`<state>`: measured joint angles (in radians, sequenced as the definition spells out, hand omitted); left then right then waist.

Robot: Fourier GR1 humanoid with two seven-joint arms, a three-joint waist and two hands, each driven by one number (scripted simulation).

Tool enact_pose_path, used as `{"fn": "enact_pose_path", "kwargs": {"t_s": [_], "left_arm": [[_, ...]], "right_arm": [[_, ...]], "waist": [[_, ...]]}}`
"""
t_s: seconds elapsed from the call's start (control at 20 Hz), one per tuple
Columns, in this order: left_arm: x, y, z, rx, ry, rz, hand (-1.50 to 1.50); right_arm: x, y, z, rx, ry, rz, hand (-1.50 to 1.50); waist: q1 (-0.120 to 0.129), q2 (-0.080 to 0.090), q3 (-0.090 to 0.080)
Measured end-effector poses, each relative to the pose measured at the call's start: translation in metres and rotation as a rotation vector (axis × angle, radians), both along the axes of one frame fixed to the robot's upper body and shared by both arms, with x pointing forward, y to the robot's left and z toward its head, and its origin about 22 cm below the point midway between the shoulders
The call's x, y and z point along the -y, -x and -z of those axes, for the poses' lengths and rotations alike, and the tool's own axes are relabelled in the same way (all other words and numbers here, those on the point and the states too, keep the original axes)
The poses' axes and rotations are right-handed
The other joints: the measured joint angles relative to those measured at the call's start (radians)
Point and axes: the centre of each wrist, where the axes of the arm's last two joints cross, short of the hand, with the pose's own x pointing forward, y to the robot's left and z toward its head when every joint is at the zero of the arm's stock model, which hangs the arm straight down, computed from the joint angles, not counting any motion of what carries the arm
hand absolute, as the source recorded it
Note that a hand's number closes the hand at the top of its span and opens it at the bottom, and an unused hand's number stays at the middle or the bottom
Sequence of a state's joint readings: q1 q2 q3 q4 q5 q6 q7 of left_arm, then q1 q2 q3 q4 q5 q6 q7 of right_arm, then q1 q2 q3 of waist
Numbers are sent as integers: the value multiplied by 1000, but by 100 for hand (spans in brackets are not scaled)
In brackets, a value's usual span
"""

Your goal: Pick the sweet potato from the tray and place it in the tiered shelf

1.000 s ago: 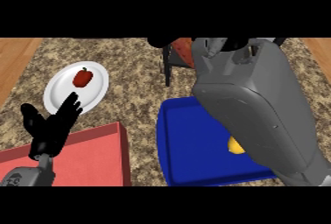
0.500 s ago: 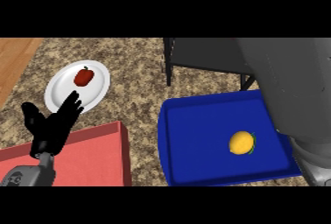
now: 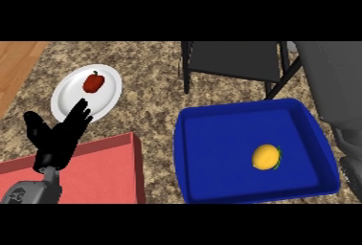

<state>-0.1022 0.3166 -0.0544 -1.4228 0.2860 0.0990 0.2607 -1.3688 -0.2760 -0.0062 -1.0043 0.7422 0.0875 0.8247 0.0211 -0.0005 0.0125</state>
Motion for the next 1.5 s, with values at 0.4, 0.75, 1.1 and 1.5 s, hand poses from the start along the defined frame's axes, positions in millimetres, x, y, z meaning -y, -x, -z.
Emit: {"fn": "enact_pose_path", "kwargs": {"t_s": [0.4, 0.75, 1.1, 1.5], "left_arm": [[2, -3, 1, -4, -13, 3, 0], [5, -3, -1, 3, -17, 2, 0], [3, -5, -2, -5, -17, 3, 0], [2, 0, 1, -1, -14, 6, 0]], "right_arm": [[16, -28, 27, 4, 25, 13, 150], [28, -43, 34, 39, 28, 11, 150], [27, -51, 38, 43, 29, -31, 150], [36, -56, 40, 66, -58, 13, -150]], "waist": [[5, 2, 1], [12, 4, 1], [9, 4, -1], [5, 1, 2]]}}
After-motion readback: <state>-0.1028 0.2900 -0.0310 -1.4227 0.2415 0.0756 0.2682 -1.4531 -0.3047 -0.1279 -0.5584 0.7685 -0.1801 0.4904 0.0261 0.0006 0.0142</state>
